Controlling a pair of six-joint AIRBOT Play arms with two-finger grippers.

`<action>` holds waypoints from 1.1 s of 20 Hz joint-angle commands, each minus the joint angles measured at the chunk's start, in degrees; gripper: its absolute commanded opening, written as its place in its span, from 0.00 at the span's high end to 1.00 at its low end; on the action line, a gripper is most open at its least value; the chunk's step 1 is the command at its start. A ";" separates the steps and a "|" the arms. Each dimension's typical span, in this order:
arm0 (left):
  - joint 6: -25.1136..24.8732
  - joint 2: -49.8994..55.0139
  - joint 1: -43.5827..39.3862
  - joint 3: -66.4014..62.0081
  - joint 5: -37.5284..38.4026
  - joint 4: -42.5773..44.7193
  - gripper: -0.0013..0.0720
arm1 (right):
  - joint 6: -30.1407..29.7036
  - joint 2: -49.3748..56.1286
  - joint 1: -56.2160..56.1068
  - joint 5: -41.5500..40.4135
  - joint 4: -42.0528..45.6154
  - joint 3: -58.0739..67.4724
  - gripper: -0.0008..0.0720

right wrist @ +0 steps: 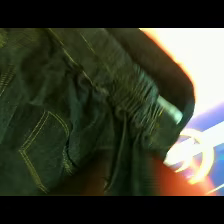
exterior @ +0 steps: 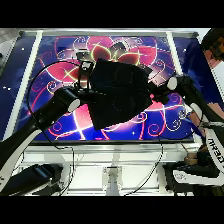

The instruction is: Fold the clothes and pants, and hang the long-sleeved shirts on hangers.

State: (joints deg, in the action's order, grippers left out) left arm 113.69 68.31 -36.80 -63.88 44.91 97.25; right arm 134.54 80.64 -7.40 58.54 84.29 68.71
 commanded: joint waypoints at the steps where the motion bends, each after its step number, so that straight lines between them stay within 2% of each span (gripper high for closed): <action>1: 2.43 -0.33 0.09 0.63 0.52 -1.31 0.97 | -12.55 -1.51 3.63 6.21 2.69 4.33 0.95; 3: 6.84 -2.01 -0.46 3.43 -0.04 -1.53 0.97 | -18.08 -3.67 4.70 5.57 2.71 3.50 0.95; 5: 15.23 -5.53 -1.90 8.96 -3.48 -1.46 0.97 | -20.74 -7.39 5.64 2.69 0.66 0.17 0.95; 8: 32.83 -12.61 -6.23 19.91 -12.87 -1.42 0.97 | -28.96 -13.97 6.78 -1.42 -10.56 -7.52 0.95; 11: 49.13 -17.40 -12.07 29.03 -20.79 -1.16 0.97 | -32.52 -19.54 6.75 -4.61 -19.80 -15.26 0.95; 13: 59.47 -17.77 -16.04 32.26 -23.89 2.56 0.97 | -33.35 -21.77 6.75 -5.07 -23.74 -19.50 0.95; 16: 59.49 -16.37 -19.45 32.65 -25.57 0.72 0.97 | -35.21 -25.11 6.75 -8.24 -31.23 -27.19 0.95; 19: 59.49 -14.51 -19.41 32.65 -26.16 -0.22 0.97 | -37.13 -27.32 6.75 -13.53 -36.89 -34.84 0.95; 22: 59.49 -11.85 -16.15 32.65 -27.12 -7.52 0.97 | -37.18 -26.32 6.64 -17.70 -33.94 -37.57 0.94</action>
State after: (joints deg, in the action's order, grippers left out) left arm 164.92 54.50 -54.48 -31.59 19.62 95.53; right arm 98.43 54.59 -0.69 45.54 51.20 34.98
